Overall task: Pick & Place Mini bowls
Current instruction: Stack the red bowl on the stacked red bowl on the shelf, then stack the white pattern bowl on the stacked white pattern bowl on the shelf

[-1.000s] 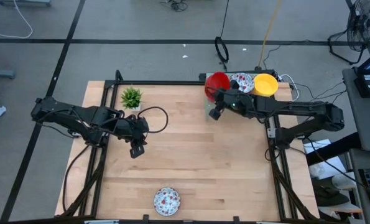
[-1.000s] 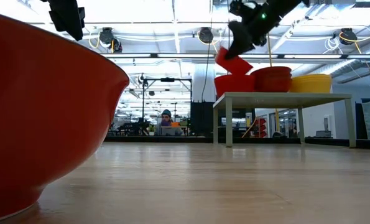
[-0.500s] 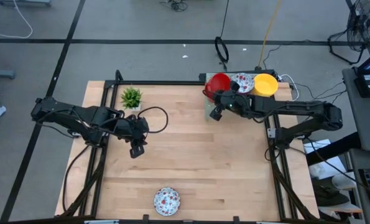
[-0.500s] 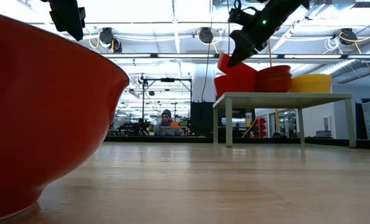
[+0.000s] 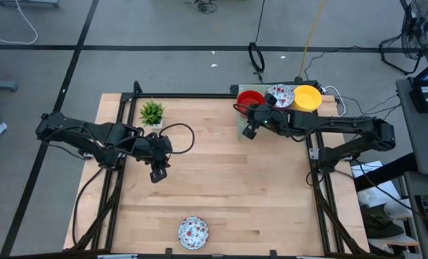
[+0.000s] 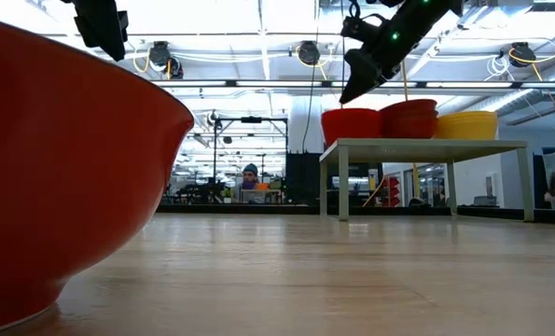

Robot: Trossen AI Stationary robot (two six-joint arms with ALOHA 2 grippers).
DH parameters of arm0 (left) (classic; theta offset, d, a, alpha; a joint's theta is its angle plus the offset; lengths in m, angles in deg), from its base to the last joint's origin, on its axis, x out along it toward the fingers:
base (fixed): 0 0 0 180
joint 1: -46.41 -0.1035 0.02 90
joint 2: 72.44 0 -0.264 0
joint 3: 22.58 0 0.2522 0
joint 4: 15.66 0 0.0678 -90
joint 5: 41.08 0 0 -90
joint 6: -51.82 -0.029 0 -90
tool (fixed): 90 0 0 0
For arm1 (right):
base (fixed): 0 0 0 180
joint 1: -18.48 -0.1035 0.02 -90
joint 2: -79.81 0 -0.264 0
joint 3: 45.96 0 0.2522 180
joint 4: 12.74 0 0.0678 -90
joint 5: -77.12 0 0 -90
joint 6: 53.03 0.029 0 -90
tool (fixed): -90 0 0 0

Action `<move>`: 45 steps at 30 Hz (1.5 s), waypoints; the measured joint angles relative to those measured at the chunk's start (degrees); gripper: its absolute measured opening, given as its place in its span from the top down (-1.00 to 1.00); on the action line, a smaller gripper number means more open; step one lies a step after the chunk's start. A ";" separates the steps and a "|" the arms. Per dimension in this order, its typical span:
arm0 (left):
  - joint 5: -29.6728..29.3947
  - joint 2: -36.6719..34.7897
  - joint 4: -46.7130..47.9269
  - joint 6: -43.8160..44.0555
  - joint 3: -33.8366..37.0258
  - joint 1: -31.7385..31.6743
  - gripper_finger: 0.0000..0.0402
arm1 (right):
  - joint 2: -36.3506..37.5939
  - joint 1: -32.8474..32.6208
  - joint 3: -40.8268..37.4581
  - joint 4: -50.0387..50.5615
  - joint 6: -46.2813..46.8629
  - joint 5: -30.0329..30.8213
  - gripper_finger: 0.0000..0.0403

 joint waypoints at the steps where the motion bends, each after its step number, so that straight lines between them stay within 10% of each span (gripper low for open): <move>1: 0.00 0.00 0.00 0.00 0.00 0.00 0.37 | 0.00 0.00 0.00 -0.13 -0.02 0.00 0.55; 10: -0.08 0.00 0.02 0.17 0.00 0.00 0.37 | 3.62 -2.83 0.02 -5.35 -5.50 -0.76 0.38; 20: -0.87 0.00 0.00 0.08 -0.01 0.00 0.37 | 4.08 -16.76 0.04 -9.64 -1.85 -25.74 0.40; 30: -7.48 0.02 -10.36 4.10 4.25 1.92 0.37 | -3.26 -32.48 0.02 -13.80 -0.51 -25.52 0.40; 37: 6.35 0.02 -24.56 8.91 14.37 6.72 0.37 | -6.11 -38.89 0.02 -15.27 5.29 -22.13 0.40; 45: 7.15 0.73 -44.89 15.91 24.26 11.32 0.22 | -8.79 -42.51 0.00 -15.24 6.74 -17.92 0.40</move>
